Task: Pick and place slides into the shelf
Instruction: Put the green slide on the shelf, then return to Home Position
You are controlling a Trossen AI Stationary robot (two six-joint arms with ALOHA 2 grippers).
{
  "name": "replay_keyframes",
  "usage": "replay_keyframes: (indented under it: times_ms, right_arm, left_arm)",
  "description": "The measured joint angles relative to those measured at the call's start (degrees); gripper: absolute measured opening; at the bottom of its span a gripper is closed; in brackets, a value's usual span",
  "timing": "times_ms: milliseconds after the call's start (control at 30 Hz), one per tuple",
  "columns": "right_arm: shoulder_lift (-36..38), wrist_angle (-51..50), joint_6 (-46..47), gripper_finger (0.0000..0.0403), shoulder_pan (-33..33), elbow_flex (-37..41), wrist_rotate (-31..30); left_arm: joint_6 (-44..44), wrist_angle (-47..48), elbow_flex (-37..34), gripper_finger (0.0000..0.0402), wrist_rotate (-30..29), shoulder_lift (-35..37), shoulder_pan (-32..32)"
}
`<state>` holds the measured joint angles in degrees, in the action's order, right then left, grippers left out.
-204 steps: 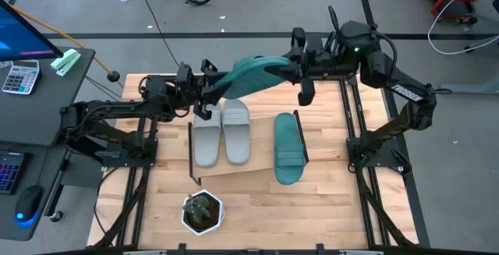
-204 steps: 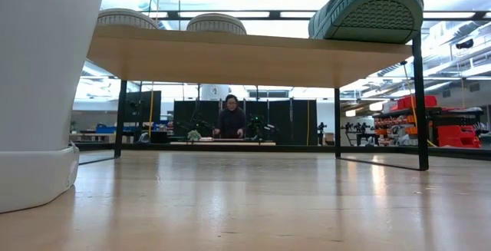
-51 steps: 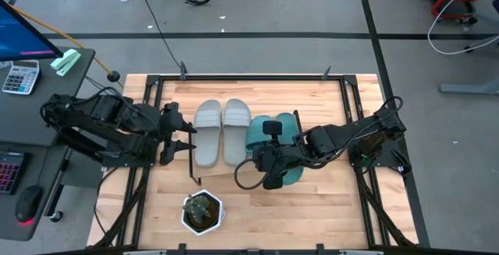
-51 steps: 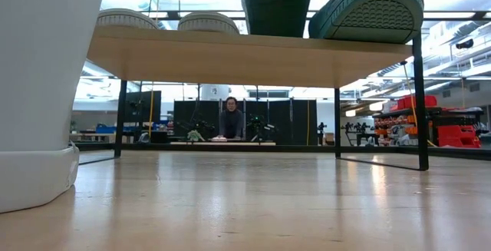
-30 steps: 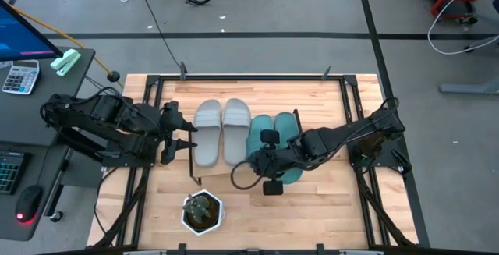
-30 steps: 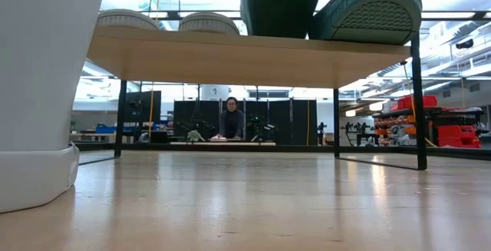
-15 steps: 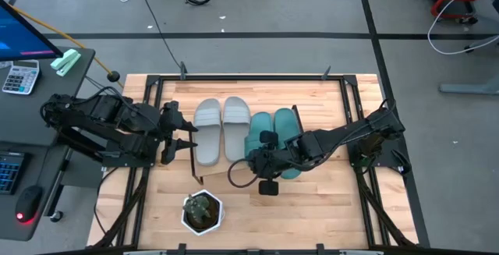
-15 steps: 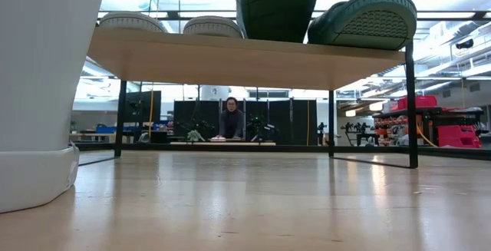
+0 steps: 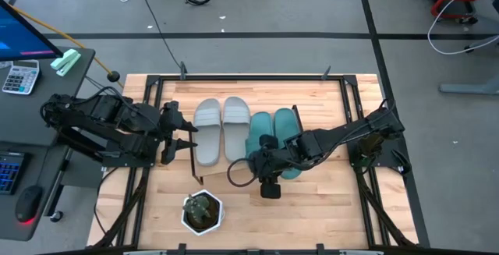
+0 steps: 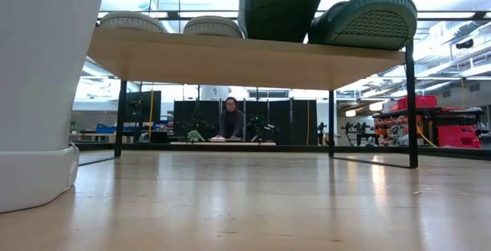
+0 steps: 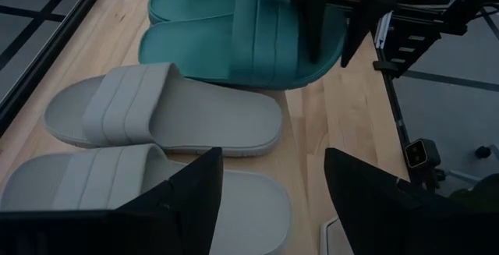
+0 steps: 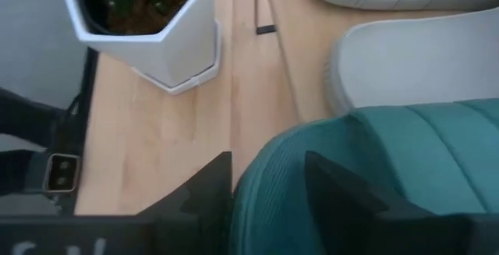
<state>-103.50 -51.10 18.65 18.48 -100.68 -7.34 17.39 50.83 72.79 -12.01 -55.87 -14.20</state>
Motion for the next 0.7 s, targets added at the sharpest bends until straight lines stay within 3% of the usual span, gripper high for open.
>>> replay_keyframes:
  times_ms: [500, 700]
  right_arm:
    - [0.1, -0.2, -0.1, 0.0176, 0.0, 0.0, 1.7]
    - [0.8, -8.5, 0.6, 0.0176, 0.1, -2.6, 1.5]
  left_arm:
    - [0.0, 0.0, 0.0, 0.0228, 0.0, 0.0, 0.0]
    - [0.4, 0.0, 0.0, 0.0228, 0.8, 0.0, 0.0]
